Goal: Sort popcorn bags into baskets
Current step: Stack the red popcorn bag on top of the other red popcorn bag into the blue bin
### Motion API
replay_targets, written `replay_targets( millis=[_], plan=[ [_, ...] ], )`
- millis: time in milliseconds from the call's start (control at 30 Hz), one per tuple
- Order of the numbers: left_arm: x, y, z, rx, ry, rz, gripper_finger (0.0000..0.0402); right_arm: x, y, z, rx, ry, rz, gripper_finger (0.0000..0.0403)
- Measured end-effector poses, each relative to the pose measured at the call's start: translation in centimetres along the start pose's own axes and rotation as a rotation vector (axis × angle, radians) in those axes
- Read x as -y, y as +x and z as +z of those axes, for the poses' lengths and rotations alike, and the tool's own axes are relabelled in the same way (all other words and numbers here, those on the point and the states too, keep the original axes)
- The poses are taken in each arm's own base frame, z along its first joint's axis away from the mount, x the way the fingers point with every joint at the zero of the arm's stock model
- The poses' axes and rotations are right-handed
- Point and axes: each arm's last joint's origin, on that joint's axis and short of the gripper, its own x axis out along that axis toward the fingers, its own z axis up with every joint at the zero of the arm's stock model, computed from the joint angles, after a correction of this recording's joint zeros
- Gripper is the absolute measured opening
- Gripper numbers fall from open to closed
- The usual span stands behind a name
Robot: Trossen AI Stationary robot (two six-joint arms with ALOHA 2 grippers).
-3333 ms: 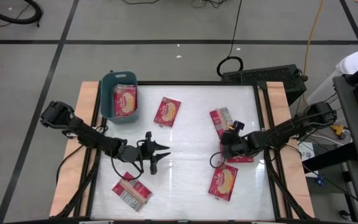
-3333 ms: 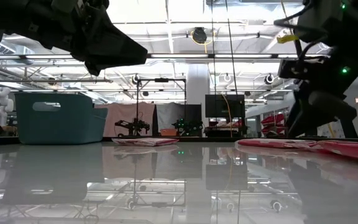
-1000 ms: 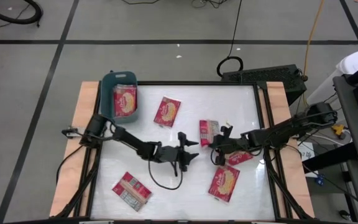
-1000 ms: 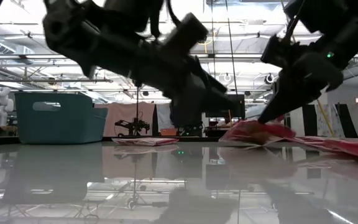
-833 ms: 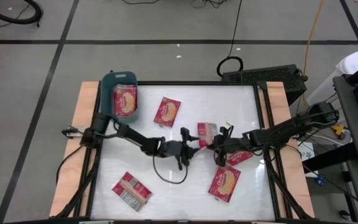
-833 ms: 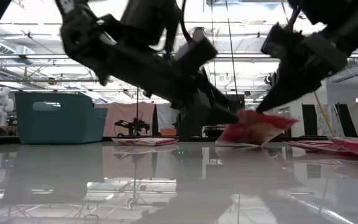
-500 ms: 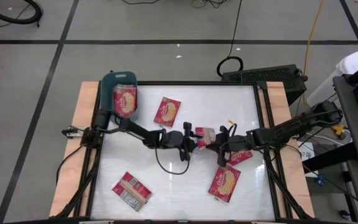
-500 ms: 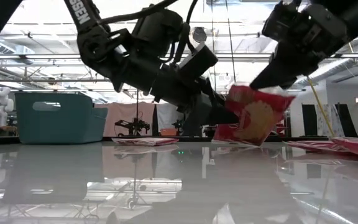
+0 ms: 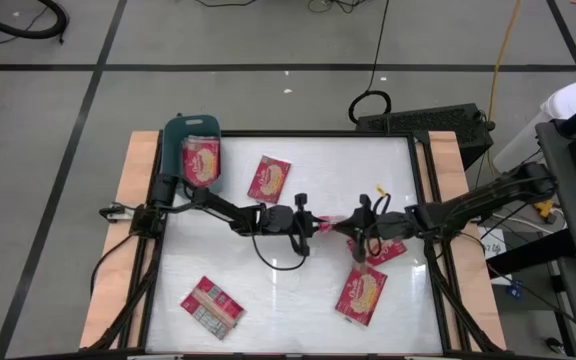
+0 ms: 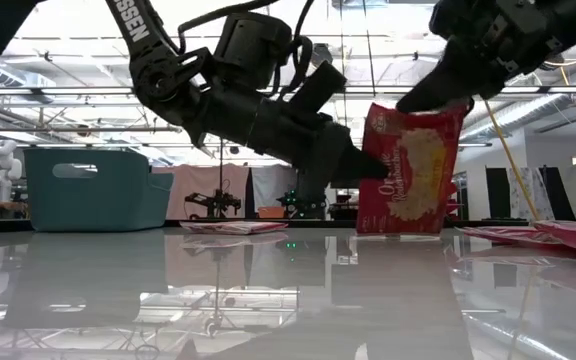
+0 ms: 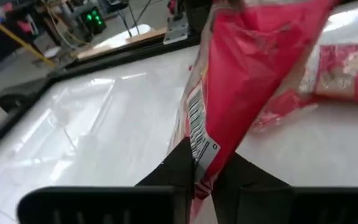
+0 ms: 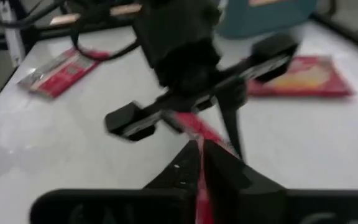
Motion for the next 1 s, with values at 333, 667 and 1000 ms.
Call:
replay_targets(
  millis=[333,667,1000],
  plan=[
    [-1.4,-3.0,3.8,-0.097,-0.235,-0.019,0.0021,1.1,-2.3,1.5,0.144,0.010,-0.179,0.0160],
    [-3.0,-9.8,7.8,-0.340,-0.395,0.005,0.0026,2.4,-2.5,-1.9,0.232,0.153,-0.202,0.0226],
    [-6.2,-19.3,11.7,-0.378,-0.491,0.122,0.0031,2.3,-1.7,-5.3,0.227,0.107,-0.155,0.0228]
  ],
)
